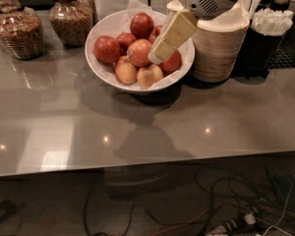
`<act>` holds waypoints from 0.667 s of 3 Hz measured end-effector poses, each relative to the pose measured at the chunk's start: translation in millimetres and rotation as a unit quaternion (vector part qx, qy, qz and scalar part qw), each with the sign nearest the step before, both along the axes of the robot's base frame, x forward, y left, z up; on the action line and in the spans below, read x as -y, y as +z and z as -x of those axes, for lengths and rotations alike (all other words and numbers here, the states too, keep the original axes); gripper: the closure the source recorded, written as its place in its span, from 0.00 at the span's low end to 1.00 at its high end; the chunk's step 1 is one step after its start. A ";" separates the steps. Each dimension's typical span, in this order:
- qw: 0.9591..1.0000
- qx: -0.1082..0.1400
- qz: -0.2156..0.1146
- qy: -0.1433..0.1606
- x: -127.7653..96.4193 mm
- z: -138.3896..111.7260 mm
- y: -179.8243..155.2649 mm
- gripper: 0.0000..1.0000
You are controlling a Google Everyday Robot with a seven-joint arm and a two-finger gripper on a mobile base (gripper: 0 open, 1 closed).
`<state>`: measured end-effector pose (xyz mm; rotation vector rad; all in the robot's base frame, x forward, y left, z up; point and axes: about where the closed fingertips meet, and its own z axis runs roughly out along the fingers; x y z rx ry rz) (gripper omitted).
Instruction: Pick apple from white bowl
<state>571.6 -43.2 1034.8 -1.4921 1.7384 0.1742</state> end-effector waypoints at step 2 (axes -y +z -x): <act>0.999 0.023 -0.041 0.015 -18.4 -26.6 -16.6 0.00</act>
Offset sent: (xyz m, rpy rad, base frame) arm 0.0489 0.0285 -0.0340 0.1383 -0.0546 0.0490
